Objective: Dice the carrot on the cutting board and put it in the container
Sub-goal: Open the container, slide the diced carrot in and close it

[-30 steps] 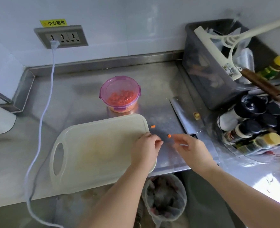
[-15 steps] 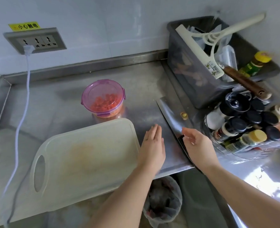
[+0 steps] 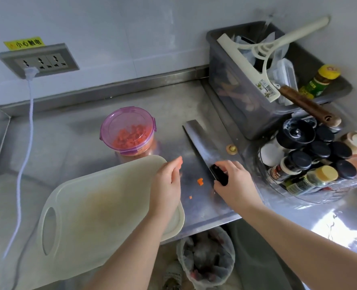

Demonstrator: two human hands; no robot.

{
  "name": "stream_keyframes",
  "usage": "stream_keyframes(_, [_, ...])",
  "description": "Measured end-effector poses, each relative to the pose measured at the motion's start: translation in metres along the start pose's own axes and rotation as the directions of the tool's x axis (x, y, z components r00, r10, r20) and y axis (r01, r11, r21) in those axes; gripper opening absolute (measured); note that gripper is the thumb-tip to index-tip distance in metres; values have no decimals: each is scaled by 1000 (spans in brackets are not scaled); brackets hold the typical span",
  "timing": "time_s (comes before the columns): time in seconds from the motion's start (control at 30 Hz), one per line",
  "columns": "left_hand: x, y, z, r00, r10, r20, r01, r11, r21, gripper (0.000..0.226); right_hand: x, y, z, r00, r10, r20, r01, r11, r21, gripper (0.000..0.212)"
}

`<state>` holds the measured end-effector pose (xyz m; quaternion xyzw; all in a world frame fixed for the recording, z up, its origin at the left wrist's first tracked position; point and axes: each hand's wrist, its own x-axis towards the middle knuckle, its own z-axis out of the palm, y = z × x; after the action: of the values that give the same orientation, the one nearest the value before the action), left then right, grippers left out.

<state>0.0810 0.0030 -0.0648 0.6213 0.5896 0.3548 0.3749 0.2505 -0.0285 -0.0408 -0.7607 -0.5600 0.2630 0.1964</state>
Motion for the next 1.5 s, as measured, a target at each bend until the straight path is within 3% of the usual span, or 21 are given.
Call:
stream_keyframes(0.17, [3, -5, -8, 998, -2, 61, 1, 1000, 16, 32, 45, -32, 0, 997, -71, -16, 71, 997, 0, 41])
stream_keyframes(0.4, [-9, -24, -67, 993, -39, -110, 51, 992, 117, 22, 23, -46, -37, 996, -78, 43, 80, 995, -55, 36])
stream_keyframes(0.53, [-21, -14, -91, 981, 11, -195, 27, 981, 190, 24, -9, -59, -63, 978, -97, 185, 130, 976, -175, 34])
stream_keyframes(0.7, [-41, 2, -113, 944, 223, -245, -139, 938, 319, 26, -33, -85, -84, 890, -191, 415, 322, 906, -275, 30])
stream_keyframes(0.8, [-53, -5, -122, 914, 365, -178, -257, 859, 443, 28, -31, -97, -59, 820, -296, 489, 455, 856, -246, 32])
stream_keyframes(0.87, [-61, -18, -126, 917, 388, -98, -290, 813, 505, 35, -21, -101, -26, 774, -360, 521, 526, 823, -214, 39])
stream_keyframes(1.0, [-74, -46, -129, 944, 283, 168, -317, 647, 694, 79, 5, -105, 29, 711, -428, 557, 594, 790, -151, 51])
stream_keyframes(1.1, [-77, -64, -128, 941, 83, 329, -325, 501, 802, 101, 22, -101, 50, 717, -448, 534, 589, 799, -119, 50])
stream_keyframes(1.2, [-71, -75, -129, 912, 25, 410, -375, 456, 807, 82, 31, -91, 64, 725, -478, 496, 600, 792, -115, 46])
stream_keyframes(1.3, [-66, -74, -130, 897, -83, 435, -360, 435, 825, 82, 27, -85, 68, 735, -543, 407, 620, 781, -78, 37])
stream_keyframes(1.37, [-61, -73, -128, 881, -119, 458, -375, 418, 828, 87, 28, -72, 56, 816, -543, 199, 564, 823, -65, 26])
stream_keyframes(1.43, [-56, -73, -127, 882, -106, 459, -381, 410, 828, 89, 38, -45, 37, 896, -434, -94, 427, 900, -81, 24])
stream_keyframes(1.5, [-53, -71, -127, 892, -117, 436, -359, 403, 842, 92, 56, -12, 16, 940, -276, -202, 263, 961, -89, 35])
